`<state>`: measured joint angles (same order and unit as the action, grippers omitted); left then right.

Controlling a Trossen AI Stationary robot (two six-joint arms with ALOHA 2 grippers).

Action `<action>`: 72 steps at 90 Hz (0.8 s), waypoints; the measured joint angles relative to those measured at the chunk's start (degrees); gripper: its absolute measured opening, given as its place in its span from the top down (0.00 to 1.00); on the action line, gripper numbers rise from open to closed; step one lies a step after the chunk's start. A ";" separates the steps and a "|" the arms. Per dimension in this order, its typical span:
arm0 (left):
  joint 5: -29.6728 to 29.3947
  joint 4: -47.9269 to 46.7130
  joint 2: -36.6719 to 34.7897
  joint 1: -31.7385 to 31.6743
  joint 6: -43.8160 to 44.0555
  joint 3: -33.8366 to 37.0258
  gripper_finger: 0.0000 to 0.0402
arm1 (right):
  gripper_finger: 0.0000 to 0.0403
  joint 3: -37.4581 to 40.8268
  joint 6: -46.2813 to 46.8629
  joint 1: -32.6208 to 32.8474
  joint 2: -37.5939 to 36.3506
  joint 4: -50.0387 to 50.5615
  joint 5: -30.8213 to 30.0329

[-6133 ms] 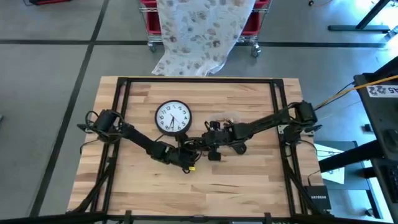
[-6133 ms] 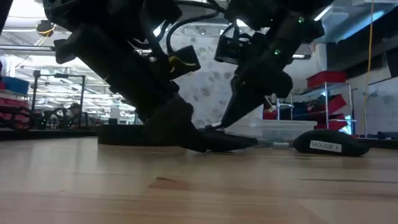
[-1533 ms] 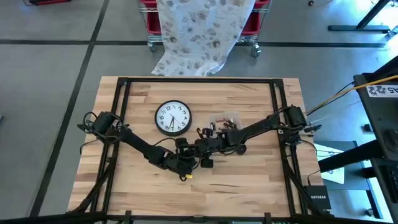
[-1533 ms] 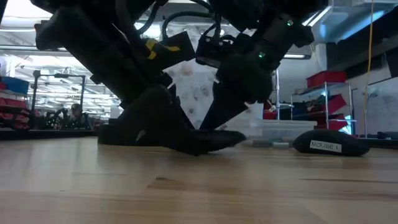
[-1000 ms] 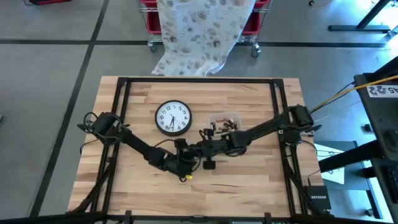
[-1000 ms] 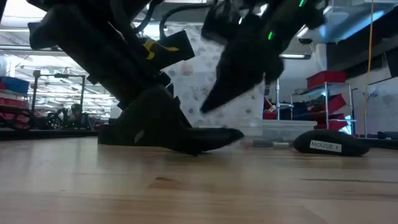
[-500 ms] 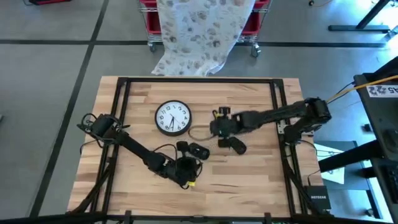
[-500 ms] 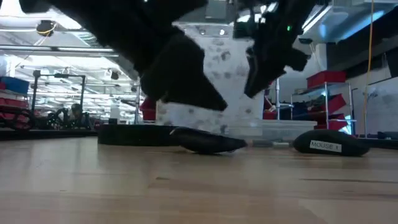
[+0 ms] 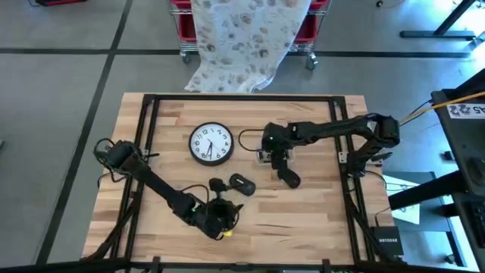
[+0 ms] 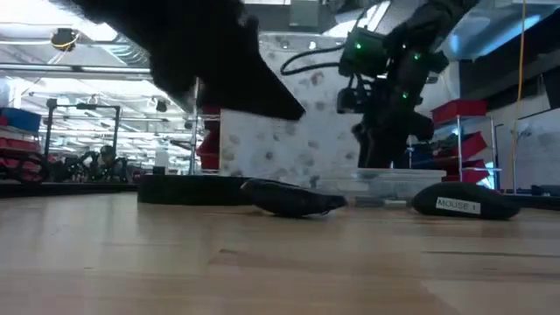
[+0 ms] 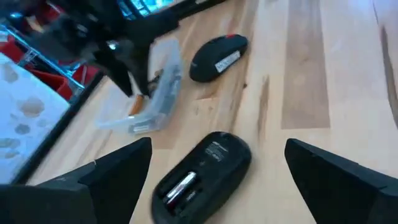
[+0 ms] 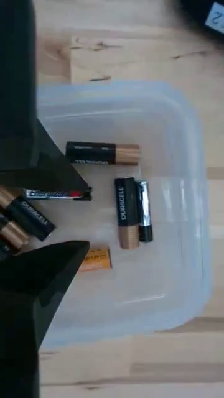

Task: Insert battery
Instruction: Insert the silver battery into the left computer mouse

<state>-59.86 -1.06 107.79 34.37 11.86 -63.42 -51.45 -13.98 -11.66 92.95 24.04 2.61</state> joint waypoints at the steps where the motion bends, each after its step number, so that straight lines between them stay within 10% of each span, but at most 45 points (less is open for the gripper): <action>1: -0.14 -0.93 -0.34 0.07 0.73 0.00 0.12 | 0.69 0.20 0.00 0.00 0.00 -0.23 0.00; 29: -0.98 -23.58 -5.26 0.90 21.53 0.00 0.12 | 0.69 4.02 0.11 -0.11 0.00 -3.99 1.36; 72: -0.59 -23.96 -4.94 0.42 23.94 0.00 0.12 | 0.72 3.83 2.69 -0.09 6.97 -8.95 0.45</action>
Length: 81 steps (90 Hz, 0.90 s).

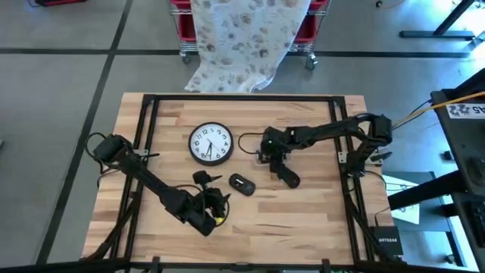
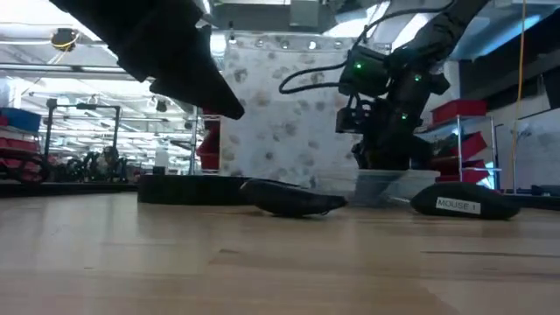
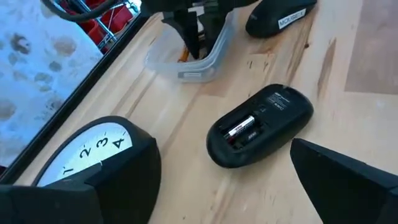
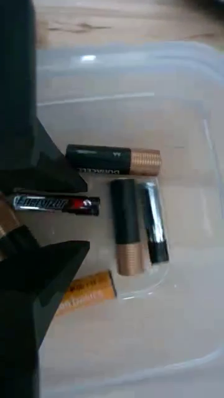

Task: Insert battery
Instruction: Insert the silver battery into the left computer mouse

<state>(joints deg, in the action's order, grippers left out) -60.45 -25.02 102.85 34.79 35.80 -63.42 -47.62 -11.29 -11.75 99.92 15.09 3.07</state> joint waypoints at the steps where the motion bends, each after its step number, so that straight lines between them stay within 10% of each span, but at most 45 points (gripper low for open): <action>1: 0.00 0.00 0.00 0.00 0.01 0.00 0.12 | 0.73 0.00 0.07 0.00 0.05 0.01 0.01; 18: 0.07 0.17 0.02 0.00 0.01 0.00 0.12 | 0.96 0.20 0.52 0.07 0.55 0.04 -1.87; 81: 0.04 0.02 0.04 0.00 0.45 0.02 0.12 | 1.00 -1.88 3.76 7.11 -19.71 2.19 -2.34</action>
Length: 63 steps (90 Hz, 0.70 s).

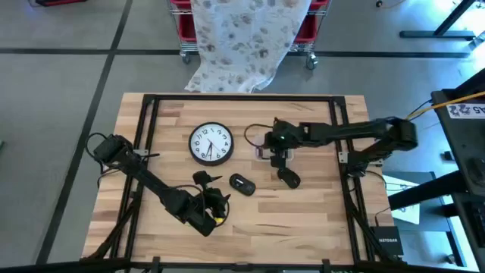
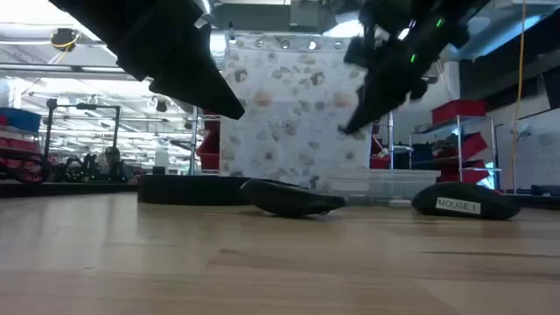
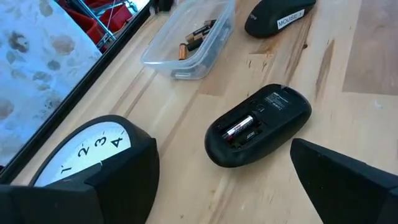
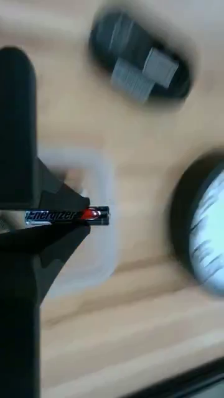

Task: Insert battery
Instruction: Insert the silver battery into the left computer mouse

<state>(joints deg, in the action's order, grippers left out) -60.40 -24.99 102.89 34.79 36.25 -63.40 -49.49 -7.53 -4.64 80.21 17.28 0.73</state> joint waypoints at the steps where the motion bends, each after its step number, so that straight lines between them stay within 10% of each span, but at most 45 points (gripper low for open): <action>1: 0.00 -0.01 0.00 0.00 0.02 0.00 0.12 | 1.00 0.04 0.22 0.57 -0.12 0.07 0.39; 37: -0.02 0.11 0.04 -0.02 0.85 0.02 0.12 | 1.00 1.57 2.34 24.67 10.07 -1.31 2.43; 63: -0.11 0.11 0.04 -0.07 0.85 0.02 0.12 | 0.97 1.37 -23.50 30.55 17.77 -0.86 1.10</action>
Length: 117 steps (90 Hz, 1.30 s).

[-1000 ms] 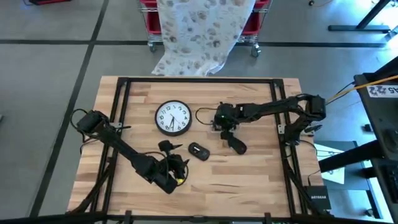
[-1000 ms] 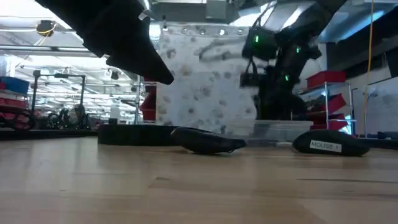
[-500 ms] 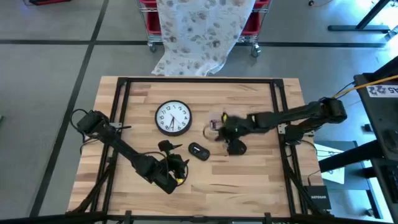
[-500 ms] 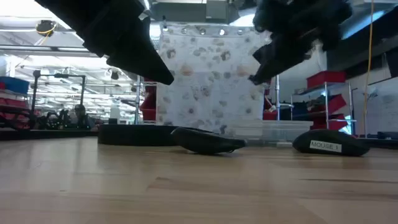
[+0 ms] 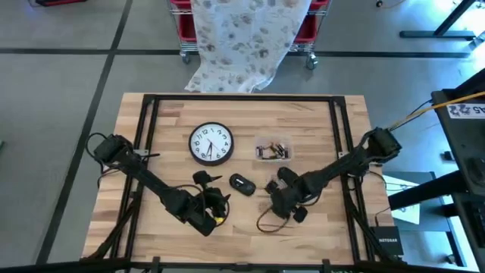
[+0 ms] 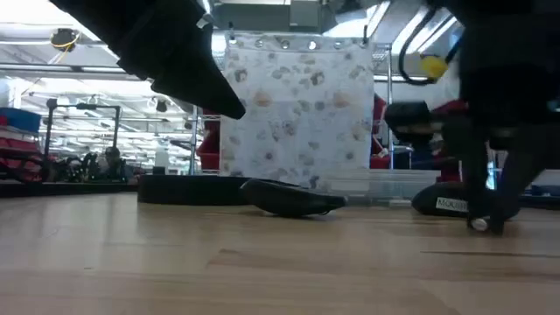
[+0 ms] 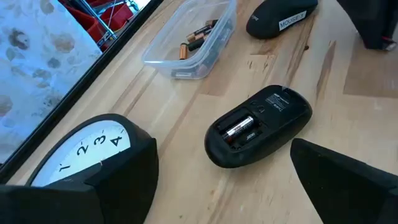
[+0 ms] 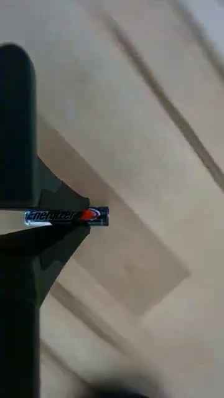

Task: Insert battery
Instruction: Insert the silver battery into the left computer mouse

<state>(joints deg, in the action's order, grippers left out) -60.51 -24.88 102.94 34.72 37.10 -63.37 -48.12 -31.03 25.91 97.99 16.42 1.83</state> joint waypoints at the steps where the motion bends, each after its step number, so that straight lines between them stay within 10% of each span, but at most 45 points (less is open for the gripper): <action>1: 0.00 0.01 0.00 0.00 -0.01 0.00 0.12 | 0.97 -0.02 -1.23 0.18 0.03 -0.03 -0.38; 18: 0.00 0.04 0.00 0.00 0.00 0.00 0.12 | 0.89 -0.32 -16.02 2.86 0.21 0.10 -8.29; 44: 0.02 0.02 0.00 0.00 0.17 0.00 0.12 | 0.66 -1.67 -13.51 4.14 0.32 1.16 -16.81; 85: 1.03 0.00 0.00 -0.74 0.61 0.00 0.12 | 0.54 -4.22 63.62 -0.26 1.91 -11.38 -17.48; 117: 2.29 -0.04 0.00 -0.79 0.79 0.07 0.12 | 0.53 -4.20 76.56 -0.39 9.94 -20.51 -25.48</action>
<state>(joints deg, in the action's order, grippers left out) -58.22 -24.93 102.94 33.93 37.89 -63.31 -52.31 45.53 25.52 107.93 -4.09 -23.65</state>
